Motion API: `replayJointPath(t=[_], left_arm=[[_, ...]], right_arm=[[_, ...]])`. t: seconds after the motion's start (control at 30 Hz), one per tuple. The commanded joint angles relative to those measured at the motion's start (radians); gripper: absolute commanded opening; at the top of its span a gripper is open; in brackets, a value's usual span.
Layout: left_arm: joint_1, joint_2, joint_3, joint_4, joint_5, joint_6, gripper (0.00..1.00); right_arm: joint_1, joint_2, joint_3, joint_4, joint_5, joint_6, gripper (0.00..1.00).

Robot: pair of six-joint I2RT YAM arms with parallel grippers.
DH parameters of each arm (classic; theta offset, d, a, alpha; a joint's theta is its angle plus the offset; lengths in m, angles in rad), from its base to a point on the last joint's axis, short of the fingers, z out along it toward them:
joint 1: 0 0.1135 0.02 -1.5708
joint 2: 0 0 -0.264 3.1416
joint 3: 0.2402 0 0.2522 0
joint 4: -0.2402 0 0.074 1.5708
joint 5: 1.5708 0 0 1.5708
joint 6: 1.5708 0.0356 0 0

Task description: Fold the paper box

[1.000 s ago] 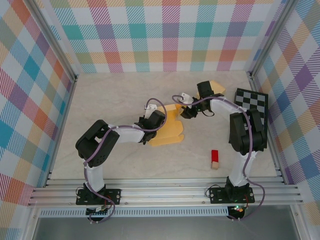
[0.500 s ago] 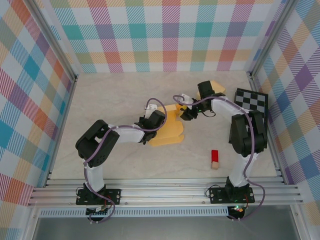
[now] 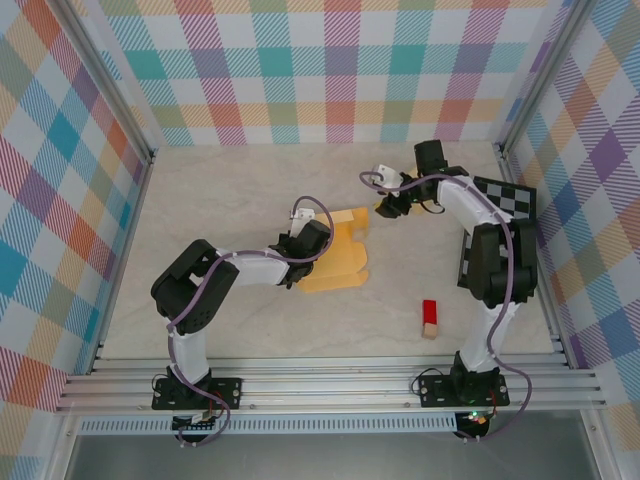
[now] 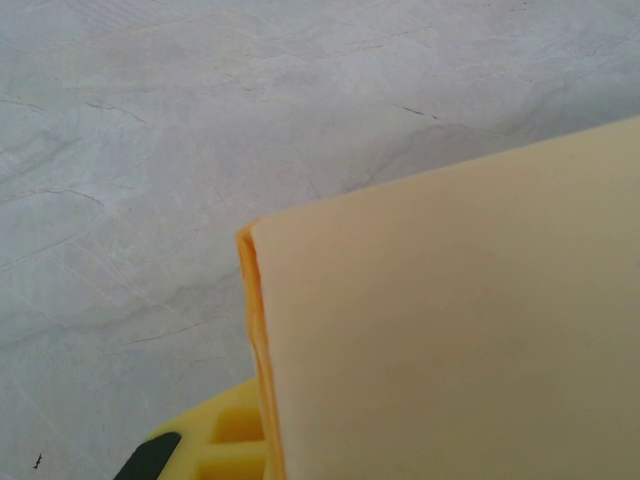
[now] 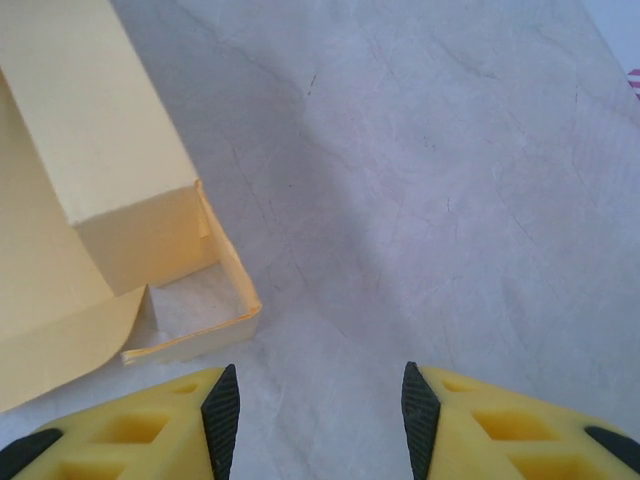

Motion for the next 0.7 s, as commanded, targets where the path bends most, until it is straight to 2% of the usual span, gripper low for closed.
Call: replayJointPath(t=[0.0, 0.27, 0.67], left_arm=[[-0.008, 0.016, -0.014, -0.125, 0.059, 0.052, 0.00], [-0.008, 0.023, -0.005, -0.126, 0.065, 0.061, 0.00], [-0.007, 0.039, 0.020, -0.137, 0.065, 0.063, 0.00]], right_arm=[[0.011, 0.050, 0.043, -0.072, -0.043, -0.124, 0.50], [0.022, 0.126, 0.102, -0.162, -0.122, -0.264, 0.51], [0.086, 0.146, 0.065, -0.192, -0.152, -0.325, 0.50]])
